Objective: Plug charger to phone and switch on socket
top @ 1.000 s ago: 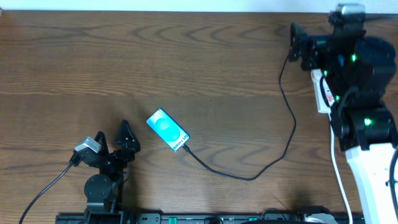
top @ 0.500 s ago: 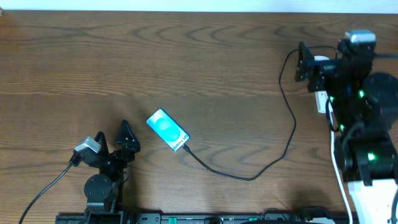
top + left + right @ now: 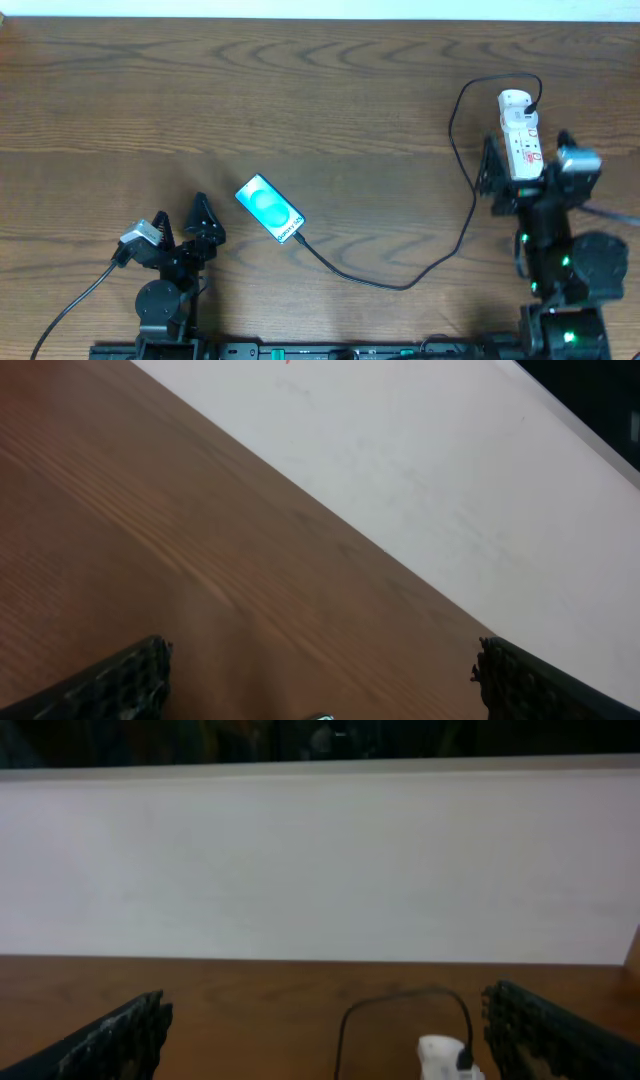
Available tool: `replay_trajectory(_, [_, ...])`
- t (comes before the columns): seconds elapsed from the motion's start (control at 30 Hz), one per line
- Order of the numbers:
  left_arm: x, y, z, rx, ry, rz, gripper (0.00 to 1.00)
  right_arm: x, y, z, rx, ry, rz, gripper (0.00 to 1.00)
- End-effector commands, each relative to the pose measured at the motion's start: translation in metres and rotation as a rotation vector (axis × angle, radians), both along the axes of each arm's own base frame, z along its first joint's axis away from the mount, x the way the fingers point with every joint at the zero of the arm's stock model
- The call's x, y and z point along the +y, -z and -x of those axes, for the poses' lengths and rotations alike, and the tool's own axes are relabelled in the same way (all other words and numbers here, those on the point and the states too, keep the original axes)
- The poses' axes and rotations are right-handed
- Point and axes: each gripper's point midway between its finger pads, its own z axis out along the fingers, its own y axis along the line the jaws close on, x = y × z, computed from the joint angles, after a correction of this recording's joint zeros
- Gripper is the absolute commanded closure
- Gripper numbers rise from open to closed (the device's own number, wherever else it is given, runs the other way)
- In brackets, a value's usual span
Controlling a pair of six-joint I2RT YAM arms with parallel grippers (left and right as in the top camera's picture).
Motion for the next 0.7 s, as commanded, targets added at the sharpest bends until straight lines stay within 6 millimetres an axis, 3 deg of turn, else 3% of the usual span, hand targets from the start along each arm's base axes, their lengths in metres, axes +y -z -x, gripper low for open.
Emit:
replay_trajectory(0.0, [0.003,0.017,0.001,0.055,-0.015,-0.02,0.02,-0.005,0.022,0.008,0.011,0.019,0.001,0.01])
replay_trajectory(0.33, [0.003,0.017,0.001,0.055,-0.015,-0.02,0.02,-0.009,0.071,0.031,-0.064,0.031,-0.029,0.01])
replay_trajectory(0.67, [0.003,0.017,0.001,0.055,-0.015,-0.02,0.02,-0.007,0.113,0.036,-0.113,0.015,-0.029,0.01])
